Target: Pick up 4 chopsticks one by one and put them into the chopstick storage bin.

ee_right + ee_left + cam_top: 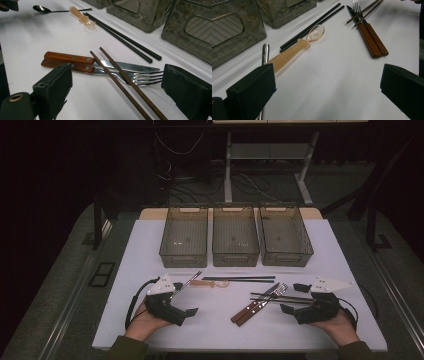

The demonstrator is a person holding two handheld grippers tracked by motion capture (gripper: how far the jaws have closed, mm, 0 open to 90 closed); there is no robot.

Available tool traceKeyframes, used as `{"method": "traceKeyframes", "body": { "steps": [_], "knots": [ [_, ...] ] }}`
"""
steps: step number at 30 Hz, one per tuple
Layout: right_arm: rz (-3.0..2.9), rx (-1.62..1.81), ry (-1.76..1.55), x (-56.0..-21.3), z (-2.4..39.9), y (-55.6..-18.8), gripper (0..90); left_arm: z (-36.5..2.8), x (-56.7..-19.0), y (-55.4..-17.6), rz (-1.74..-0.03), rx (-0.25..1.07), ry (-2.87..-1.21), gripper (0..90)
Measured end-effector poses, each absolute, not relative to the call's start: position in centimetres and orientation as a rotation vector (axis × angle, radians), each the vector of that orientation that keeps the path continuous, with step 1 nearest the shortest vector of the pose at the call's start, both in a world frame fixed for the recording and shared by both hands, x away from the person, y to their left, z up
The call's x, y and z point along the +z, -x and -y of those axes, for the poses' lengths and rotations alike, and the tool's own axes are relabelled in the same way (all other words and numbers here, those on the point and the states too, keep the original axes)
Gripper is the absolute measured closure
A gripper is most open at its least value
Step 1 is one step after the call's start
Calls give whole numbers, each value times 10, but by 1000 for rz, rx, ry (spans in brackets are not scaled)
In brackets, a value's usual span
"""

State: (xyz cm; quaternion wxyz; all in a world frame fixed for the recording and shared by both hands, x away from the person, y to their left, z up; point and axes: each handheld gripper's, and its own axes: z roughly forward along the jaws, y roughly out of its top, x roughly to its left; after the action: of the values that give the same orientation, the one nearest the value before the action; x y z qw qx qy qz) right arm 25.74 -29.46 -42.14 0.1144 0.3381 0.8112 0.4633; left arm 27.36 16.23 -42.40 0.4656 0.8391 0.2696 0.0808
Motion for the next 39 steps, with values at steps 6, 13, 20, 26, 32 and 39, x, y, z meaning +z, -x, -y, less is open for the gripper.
{"method": "traceKeyframes", "body": {
  "steps": [6, 13, 20, 26, 32, 39],
  "knots": [
    [-2383, 1341, -997, -418, 299, -259, 243, -163, -424, -273, -647, 193, -2066, 0],
    [-2404, 1293, -1019, -419, 310, -262, 523, -164, -425, -273, -640, 194, -2073, 0],
    [-2376, 1243, -1081, -418, 333, -266, 725, -163, -426, -273, -639, 186, -2073, 0],
    [-2371, 1186, -1139, -421, 351, -269, 865, -163, -427, -273, -636, 178, -2074, 0],
    [-2370, 1088, -1196, -426, 369, -272, 899, -164, -427, -274, -637, 171, -2073, 0],
    [-2339, 1036, -1258, -431, 387, -274, 899, -164, -427, -274, -636, 167, -2071, 0]
  ]
}}
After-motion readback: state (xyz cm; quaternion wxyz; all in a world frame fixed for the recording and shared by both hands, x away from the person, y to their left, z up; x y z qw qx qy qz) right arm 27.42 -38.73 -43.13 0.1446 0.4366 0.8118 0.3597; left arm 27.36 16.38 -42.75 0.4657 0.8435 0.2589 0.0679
